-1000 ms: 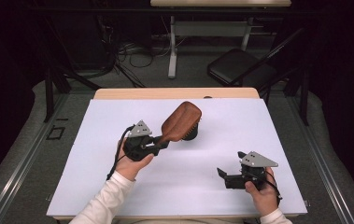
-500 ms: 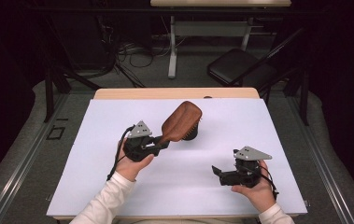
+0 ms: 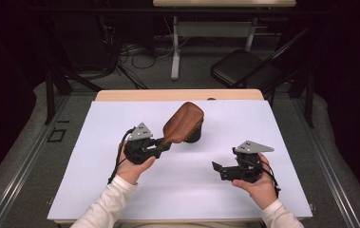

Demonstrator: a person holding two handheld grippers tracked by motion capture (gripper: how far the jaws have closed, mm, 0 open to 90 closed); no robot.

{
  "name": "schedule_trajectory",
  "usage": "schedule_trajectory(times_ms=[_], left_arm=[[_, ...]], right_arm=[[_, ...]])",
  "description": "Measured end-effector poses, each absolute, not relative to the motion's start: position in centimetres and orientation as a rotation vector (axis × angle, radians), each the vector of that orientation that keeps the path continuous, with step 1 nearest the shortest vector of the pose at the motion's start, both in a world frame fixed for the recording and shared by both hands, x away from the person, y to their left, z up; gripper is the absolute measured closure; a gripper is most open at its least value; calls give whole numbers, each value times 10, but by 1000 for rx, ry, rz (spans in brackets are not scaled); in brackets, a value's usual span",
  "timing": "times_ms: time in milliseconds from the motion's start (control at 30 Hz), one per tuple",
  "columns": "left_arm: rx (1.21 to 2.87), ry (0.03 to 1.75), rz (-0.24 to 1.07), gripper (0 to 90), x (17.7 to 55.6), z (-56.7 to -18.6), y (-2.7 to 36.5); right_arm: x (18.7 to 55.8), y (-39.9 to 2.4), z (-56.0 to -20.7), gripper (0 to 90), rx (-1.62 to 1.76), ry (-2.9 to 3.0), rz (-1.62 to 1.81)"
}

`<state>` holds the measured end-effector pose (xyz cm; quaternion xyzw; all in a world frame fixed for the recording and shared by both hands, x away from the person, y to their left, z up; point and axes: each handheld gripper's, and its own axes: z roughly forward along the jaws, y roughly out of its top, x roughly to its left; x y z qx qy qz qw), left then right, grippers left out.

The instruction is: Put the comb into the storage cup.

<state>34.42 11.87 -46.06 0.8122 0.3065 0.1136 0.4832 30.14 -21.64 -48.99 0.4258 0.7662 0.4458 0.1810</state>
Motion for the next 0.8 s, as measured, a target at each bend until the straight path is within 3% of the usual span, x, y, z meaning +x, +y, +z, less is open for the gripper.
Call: schedule_trajectory(times_ms=[367,800], left_arm=[[1970,751,275,717,344,-460,120],[1962,751,278,717,344,-460,121]], right_arm=[[316,-212,-478,69,1258,2149,1330],[333,-204,-461,148,1327,2088,1443]])
